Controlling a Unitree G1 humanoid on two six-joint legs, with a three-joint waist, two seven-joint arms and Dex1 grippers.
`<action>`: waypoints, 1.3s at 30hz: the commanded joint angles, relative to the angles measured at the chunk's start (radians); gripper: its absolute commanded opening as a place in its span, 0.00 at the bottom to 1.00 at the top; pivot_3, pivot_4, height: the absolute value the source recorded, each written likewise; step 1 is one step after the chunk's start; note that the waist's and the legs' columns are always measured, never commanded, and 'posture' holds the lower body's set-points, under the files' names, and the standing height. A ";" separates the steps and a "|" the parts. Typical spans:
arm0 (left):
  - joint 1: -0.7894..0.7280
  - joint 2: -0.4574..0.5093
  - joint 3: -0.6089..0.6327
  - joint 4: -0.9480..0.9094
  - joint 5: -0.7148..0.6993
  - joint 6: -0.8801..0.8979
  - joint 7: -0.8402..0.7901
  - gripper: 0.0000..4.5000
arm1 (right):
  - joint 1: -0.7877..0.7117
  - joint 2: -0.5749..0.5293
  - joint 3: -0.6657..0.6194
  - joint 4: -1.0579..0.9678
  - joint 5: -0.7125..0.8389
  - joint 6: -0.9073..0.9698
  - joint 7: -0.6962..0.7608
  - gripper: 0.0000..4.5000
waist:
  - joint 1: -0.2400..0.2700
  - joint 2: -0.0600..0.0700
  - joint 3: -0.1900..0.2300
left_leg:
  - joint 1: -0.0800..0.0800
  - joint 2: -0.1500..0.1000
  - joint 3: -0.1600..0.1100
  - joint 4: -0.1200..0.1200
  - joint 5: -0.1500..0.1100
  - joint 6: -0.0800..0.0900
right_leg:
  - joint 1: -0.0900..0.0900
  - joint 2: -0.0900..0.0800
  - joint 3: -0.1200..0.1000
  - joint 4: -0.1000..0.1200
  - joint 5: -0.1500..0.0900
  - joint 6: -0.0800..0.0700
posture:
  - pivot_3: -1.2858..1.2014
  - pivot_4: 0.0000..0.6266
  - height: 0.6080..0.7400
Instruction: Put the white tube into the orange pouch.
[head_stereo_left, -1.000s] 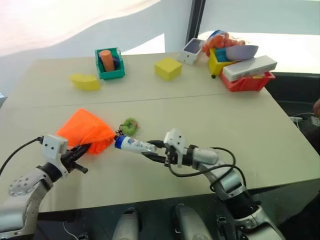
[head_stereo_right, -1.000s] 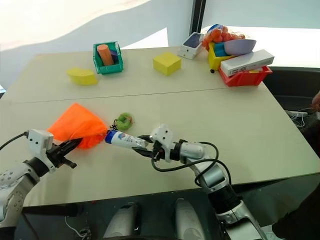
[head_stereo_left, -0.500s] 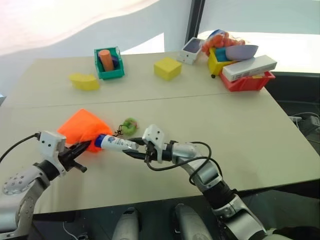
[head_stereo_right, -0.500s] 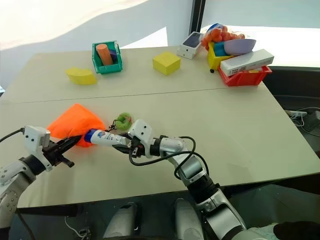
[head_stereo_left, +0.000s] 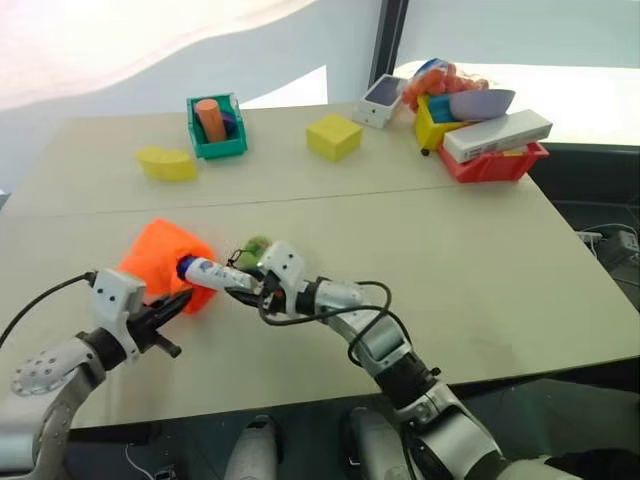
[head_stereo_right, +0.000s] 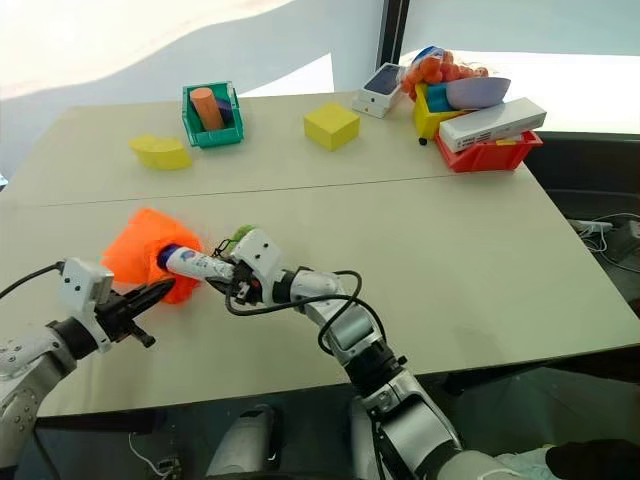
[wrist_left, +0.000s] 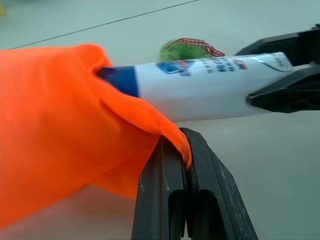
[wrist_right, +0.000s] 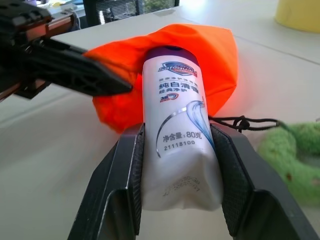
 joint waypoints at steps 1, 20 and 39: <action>0.018 0.009 0.015 -0.039 -0.008 0.004 -0.006 0.00 | -0.024 0.029 -0.006 0.020 -0.021 -0.032 -0.032 0.34 | 0.000 0.000 0.000 | 0.000 0.000 0.000 0.000 0.000 0.000 | 0.000 0.000 0.000 0.000 0.000 0.000 | 0.52 0.24 1.00; -0.055 -0.029 0.187 0.062 -0.126 0.029 0.049 0.00 | 0.135 -0.213 -0.036 -0.249 0.064 -0.016 0.188 0.34 | 0.001 0.000 0.000 | 0.000 0.001 0.000 0.000 0.000 0.000 | 0.000 0.001 0.000 0.000 -0.002 0.001 | 0.52 0.24 1.00; -0.333 0.144 0.135 0.424 -0.195 0.160 -0.158 0.00 | 0.034 -0.067 -0.005 -0.118 0.063 -0.055 0.181 0.34 | 0.002 -0.001 0.000 | -0.001 0.002 -0.001 0.000 0.000 0.000 | -0.001 0.004 0.000 0.000 -0.001 -0.001 | 0.52 0.24 1.00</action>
